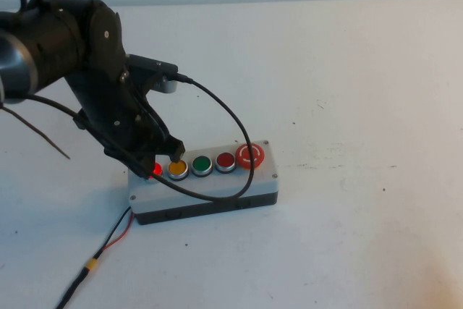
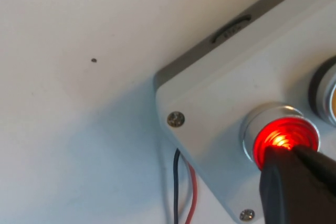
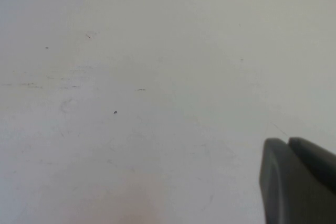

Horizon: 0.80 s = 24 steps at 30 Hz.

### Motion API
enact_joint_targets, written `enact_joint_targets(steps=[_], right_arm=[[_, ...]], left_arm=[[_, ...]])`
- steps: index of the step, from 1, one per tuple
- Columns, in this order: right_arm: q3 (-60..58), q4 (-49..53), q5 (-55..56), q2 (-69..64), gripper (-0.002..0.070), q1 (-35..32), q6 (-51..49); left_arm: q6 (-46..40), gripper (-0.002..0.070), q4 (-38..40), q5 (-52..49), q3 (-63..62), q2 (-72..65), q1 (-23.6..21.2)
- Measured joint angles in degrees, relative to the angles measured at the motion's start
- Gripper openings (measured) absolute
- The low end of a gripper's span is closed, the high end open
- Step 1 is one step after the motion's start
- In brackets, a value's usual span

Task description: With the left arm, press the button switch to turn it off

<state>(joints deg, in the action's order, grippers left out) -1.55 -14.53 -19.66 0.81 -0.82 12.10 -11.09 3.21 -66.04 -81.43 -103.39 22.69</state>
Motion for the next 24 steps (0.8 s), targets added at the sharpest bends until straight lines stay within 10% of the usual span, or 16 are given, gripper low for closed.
enact_joint_targets(steps=[10,24], right_arm=[[0.00,0.00,0.00,0.00,-0.0016,0.00,0.00],[0.00,0.00,0.00,0.00,-0.0016,0.00,0.00]], left_arm=[[0.81,-0.0002,-1.88,10.15,7.24,12.04,0.13],[6.93,-0.0002,0.50,39.76,47.54,60.59,0.13]])
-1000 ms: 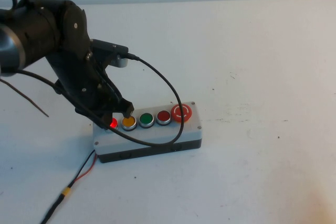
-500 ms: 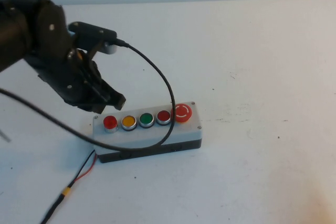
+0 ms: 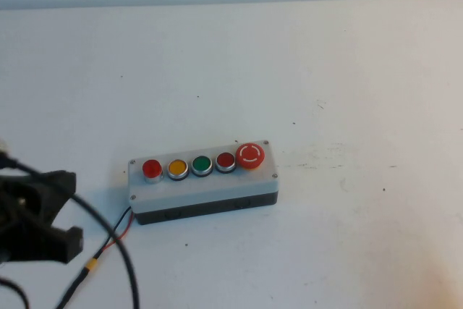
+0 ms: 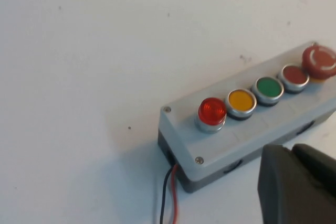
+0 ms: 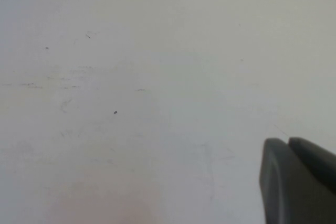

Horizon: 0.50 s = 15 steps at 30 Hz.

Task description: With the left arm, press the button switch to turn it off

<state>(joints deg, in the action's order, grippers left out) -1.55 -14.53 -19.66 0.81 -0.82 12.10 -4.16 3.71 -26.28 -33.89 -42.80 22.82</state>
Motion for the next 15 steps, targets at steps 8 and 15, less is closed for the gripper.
enact_joint_targets(steps=[8,15], right_arm=[[0.00,0.00,0.00,0.00,-0.0016,0.00,0.00],[0.00,0.00,0.00,0.00,-0.0016,0.00,0.00]], left_arm=[[1.83,-0.0002,-4.22,1.42,9.71,17.96,0.00],[1.83,-0.0002,-6.64,0.52,10.23,21.66,0.00]])
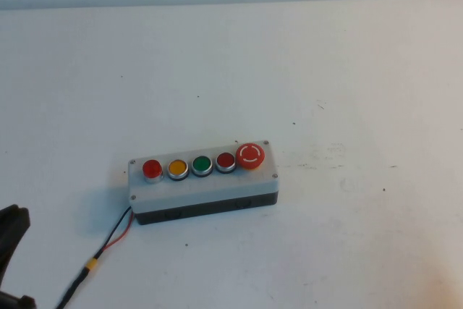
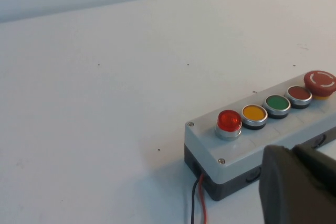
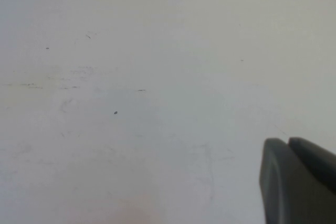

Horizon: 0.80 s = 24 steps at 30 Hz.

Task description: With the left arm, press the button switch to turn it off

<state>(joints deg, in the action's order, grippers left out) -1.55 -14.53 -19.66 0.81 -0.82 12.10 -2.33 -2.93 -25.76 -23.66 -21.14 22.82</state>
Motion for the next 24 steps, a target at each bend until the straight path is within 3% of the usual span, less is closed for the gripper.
enact_joint_targets(steps=[8,16,20,24], right_arm=[[0.00,0.00,0.00,0.00,-0.0016,0.00,0.00],[0.00,0.00,0.00,0.00,-0.0016,0.00,0.00],[0.00,0.00,0.00,0.00,-0.0016,0.00,0.00],[0.00,0.00,0.00,0.00,-0.0016,0.00,0.00]], left_arm=[[0.00,-0.0002,-0.68,1.88,1.75,0.24,0.00],[-0.52,-0.0002,-2.83,21.42,14.67,10.75,-0.17],[-1.03,-0.0002,-2.83,29.36,21.27,18.35,-3.44],[-1.03,-0.0002,-2.48,29.66,24.73,21.52,-6.26]])
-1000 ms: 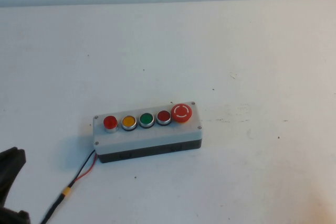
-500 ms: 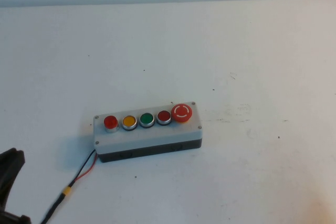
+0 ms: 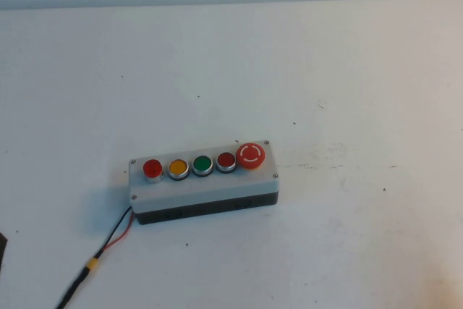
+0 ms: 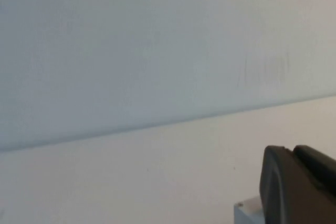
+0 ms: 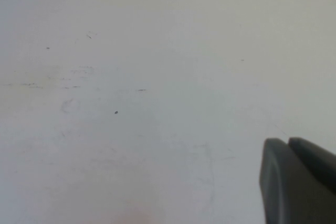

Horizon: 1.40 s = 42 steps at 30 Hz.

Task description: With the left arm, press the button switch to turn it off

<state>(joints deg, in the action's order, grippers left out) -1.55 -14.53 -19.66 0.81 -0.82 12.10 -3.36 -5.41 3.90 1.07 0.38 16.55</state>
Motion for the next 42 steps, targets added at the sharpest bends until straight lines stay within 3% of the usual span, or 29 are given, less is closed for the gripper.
enact_joint_targets(steps=[14,42], right_arm=[[0.00,0.00,0.00,0.00,-0.0016,0.00,0.00],[0.00,0.00,0.00,0.00,-0.0016,0.00,0.00]], left_arm=[[-0.51,-0.0002,6.45,-25.85,0.45,0.22,-0.37],[-0.64,-0.0002,6.56,-26.08,0.45,0.22,-0.35]])
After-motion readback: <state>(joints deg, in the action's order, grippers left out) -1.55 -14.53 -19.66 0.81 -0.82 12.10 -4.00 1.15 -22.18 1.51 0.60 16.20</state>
